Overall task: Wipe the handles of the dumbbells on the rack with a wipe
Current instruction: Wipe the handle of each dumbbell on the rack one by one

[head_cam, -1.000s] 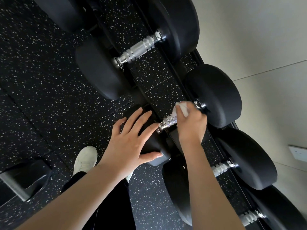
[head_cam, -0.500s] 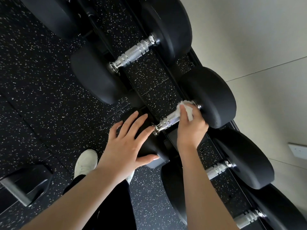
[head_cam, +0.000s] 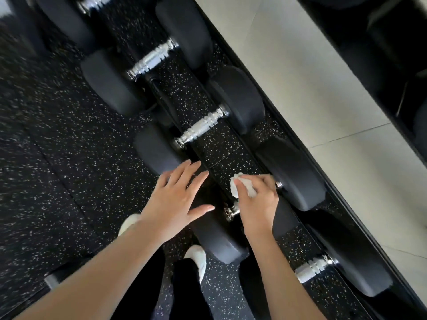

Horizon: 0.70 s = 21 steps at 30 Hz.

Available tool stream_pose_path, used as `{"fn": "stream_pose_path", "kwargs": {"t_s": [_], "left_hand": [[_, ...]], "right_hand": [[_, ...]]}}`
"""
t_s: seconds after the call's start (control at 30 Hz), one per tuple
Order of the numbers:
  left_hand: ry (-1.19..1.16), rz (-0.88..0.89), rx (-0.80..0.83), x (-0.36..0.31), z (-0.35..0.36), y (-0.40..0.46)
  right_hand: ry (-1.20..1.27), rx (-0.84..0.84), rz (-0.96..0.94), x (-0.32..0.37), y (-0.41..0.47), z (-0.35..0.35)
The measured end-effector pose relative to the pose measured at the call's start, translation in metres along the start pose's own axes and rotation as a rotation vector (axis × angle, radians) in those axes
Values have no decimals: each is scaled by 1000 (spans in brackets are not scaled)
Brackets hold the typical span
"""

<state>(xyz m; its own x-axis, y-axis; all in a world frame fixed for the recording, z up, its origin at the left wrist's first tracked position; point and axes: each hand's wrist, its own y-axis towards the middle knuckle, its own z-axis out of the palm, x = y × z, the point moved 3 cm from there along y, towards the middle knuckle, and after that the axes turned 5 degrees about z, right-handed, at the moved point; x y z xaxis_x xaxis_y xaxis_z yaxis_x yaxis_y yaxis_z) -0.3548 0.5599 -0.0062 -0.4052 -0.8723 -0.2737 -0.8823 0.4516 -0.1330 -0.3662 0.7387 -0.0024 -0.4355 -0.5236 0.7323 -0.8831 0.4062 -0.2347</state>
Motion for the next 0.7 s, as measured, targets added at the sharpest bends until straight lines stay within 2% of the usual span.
{"fn": "stream_pose_path", "kwargs": {"t_s": [0.23, 0.37, 0.5, 0.6, 0.7], "left_hand": [[68, 0, -9, 79, -13, 36], [47, 23, 39, 120, -14, 47], [9, 53, 105, 141, -12, 54], [-32, 86, 140, 147, -5, 57], [-94, 88, 152, 151, 2, 58]], "right_hand": [[62, -66, 50, 49, 37, 62], [227, -227, 178, 75, 61, 93], [430, -475, 393, 89, 80, 120], [473, -619, 499, 94, 87, 132], [523, -687, 572, 95, 92, 140]]}}
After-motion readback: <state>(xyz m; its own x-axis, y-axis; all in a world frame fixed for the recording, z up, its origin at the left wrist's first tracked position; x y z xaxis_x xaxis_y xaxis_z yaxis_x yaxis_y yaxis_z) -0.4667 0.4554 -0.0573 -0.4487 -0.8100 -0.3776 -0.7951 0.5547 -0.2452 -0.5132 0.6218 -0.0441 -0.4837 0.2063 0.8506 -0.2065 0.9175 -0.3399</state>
